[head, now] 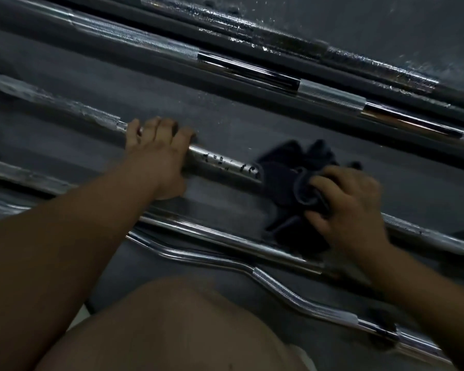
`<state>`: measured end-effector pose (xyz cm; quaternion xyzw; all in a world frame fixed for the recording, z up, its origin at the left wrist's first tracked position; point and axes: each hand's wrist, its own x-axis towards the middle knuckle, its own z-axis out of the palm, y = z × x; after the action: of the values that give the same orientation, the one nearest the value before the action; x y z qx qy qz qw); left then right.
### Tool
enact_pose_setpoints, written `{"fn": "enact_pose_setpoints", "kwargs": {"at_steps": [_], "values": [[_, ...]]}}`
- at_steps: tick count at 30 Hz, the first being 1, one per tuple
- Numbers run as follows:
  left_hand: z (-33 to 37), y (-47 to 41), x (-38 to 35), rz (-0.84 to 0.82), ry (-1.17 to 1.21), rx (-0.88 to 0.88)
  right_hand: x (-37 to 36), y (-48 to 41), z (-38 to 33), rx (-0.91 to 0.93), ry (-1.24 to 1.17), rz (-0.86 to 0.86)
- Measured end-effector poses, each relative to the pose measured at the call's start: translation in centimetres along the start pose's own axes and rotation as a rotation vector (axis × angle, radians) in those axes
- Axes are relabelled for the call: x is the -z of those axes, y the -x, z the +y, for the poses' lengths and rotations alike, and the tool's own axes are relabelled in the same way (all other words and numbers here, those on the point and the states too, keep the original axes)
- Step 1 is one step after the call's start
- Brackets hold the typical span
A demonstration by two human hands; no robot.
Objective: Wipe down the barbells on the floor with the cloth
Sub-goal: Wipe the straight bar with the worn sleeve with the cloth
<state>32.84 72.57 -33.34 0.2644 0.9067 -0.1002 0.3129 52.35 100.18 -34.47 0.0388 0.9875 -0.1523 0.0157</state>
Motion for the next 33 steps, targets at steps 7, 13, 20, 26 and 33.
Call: {"fn": "enact_pose_setpoints", "kwargs": {"at_steps": [7, 13, 20, 26, 33], "values": [[0.2, -1.3, 0.7, -0.002, 0.017, 0.02, -4.4, -11.0, -12.9, -0.008, -0.045, 0.031], [-0.3, -1.1, 0.0, 0.072, 0.021, -0.024, -1.9, -2.6, -2.5, 0.051, -0.006, 0.019], [-0.5, -3.1, 1.0, 0.209, 0.011, -0.083, -3.1, -8.8, -6.7, -0.013, 0.083, 0.051], [0.3, -1.0, -2.8, 0.529, 0.011, -0.184, -3.5, -7.4, -5.0, 0.098, -0.015, 0.063], [0.5, -2.3, -1.9, 0.445, -0.064, -0.111, -0.4, -0.7, 1.1, -0.063, 0.128, -0.011]]}}
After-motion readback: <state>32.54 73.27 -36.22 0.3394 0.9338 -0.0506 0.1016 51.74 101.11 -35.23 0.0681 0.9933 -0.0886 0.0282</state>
